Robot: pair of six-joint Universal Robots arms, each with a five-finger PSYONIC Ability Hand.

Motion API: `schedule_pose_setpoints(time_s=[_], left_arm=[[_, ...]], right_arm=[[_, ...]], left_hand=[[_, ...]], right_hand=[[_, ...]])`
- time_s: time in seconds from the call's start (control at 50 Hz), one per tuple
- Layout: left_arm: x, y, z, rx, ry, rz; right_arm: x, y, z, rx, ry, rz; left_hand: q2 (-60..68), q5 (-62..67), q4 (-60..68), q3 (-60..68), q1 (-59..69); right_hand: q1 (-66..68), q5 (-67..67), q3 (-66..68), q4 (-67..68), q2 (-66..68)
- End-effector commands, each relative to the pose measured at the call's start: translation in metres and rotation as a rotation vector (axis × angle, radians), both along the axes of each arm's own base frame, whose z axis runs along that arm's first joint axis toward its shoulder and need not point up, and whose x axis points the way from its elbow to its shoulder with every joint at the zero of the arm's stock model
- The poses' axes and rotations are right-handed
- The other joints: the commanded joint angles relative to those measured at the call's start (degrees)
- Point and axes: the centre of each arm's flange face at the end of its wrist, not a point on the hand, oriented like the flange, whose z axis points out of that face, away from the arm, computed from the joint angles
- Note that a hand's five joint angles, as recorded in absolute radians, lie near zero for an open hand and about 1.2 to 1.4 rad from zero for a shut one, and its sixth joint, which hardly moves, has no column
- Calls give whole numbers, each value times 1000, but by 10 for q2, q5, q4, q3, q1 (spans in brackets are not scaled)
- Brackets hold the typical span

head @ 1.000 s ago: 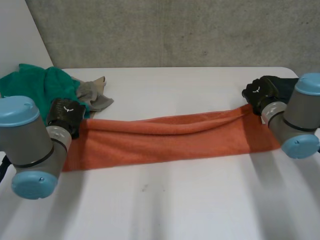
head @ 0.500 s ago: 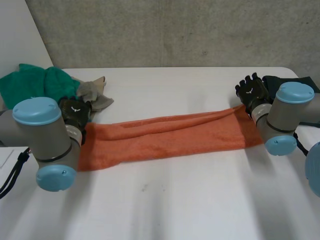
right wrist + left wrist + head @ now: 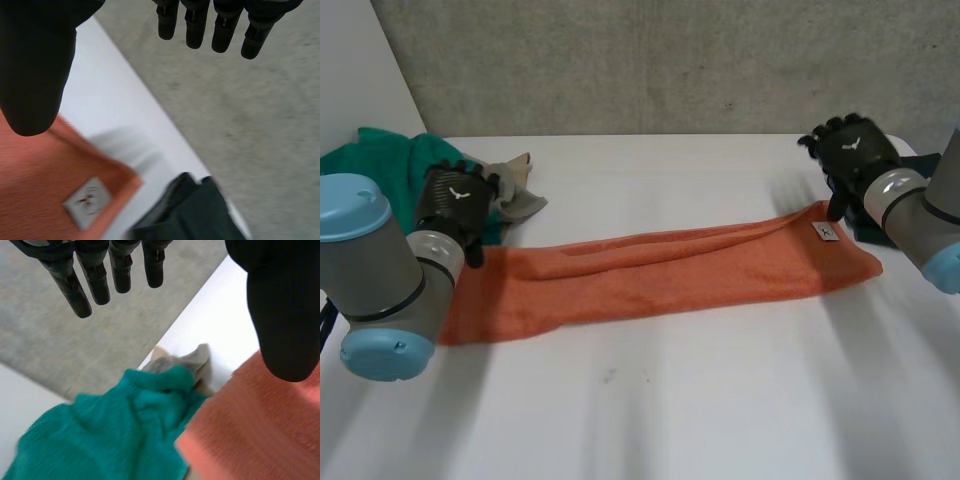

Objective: Fold the laundry.

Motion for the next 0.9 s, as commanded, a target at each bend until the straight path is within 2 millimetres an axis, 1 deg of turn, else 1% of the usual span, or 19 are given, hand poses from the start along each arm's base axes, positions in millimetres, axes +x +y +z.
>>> schedule_pose_setpoints(time_s=[0.02,0.04,0.06,0.14,0.16,0.24,0.28,0.36,0.42,0.48,0.54,0.6,0.62,0.66,0.72,0.8,0.82,0.88,0.9], left_arm=[[-10,-11,-26,52,-7,-79],[-11,-13,-27,53,-7,-80],[-11,-15,-29,55,-7,-80],[-15,-25,-38,56,-10,-84],[-17,-31,-45,63,-14,-84],[-21,-45,-57,66,-20,-78],[-21,-51,-60,61,-18,-72],[-22,-66,-61,32,-12,-54],[-12,-81,-60,2,-8,18],[1,-96,-55,-53,-6,123],[11,-104,-48,-102,7,193],[8,-102,-50,-98,11,189],[6,-98,-50,-94,10,181],[5,-94,-52,-81,5,178],[2,-83,-39,-90,13,163],[-6,-67,-23,-103,19,126],[-6,-64,-22,-100,19,121],[-4,-52,-11,-104,22,115],[-2,-49,-7,-107,25,117]], right_arm=[[5,-10,-45,96,8,49],[6,-13,-49,99,9,50],[10,-17,-59,107,8,59],[14,-30,-75,85,3,60],[15,-33,-77,75,-1,60],[30,-39,-81,55,-54,81],[34,-43,-84,50,-75,88],[46,-55,-90,-7,-101,96],[49,-63,-88,-70,-123,97],[50,-76,-81,-192,-150,80],[49,-85,-81,-280,-168,49],[47,-87,-82,-298,-175,23],[47,-87,-82,-296,-175,19],[47,-86,-82,-290,-177,18],[45,-82,-83,-262,-179,13],[41,-69,-54,-256,-179,8],[38,-60,-43,-240,-175,6],[31,-47,-24,-215,-168,-2],[27,-34,-9,-192,-161,-1]], left_hand=[[13,5,16,9,20],[15,7,18,11,22],[15,7,18,11,22],[18,10,21,14,25],[20,12,23,16,27],[63,55,66,59,70],[80,72,83,76,87],[196,188,199,192,203],[255,247,258,251,262],[259,251,262,255,266],[252,244,255,248,259],[214,205,216,209,220],[153,145,156,149,160],[106,98,109,102,113],[72,64,75,68,79],[38,30,41,34,45],[38,30,41,34,45],[38,30,41,34,45],[37,29,39,33,44]], right_hand=[[-29,-28,-21,-24,-21],[-29,-28,-21,-24,-21],[-29,-28,-21,-24,-21],[-23,-23,-15,-18,-15],[-21,-21,-13,-17,-14],[-18,-18,-10,-13,-10],[1,1,9,5,8],[45,45,52,49,52],[45,45,52,49,52],[45,45,52,49,52],[45,45,52,49,52],[45,45,52,49,52],[45,45,52,49,52],[40,40,47,44,47],[24,25,32,29,32],[21,21,29,26,28],[21,21,29,26,28],[31,31,39,36,38],[36,36,44,41,43]])
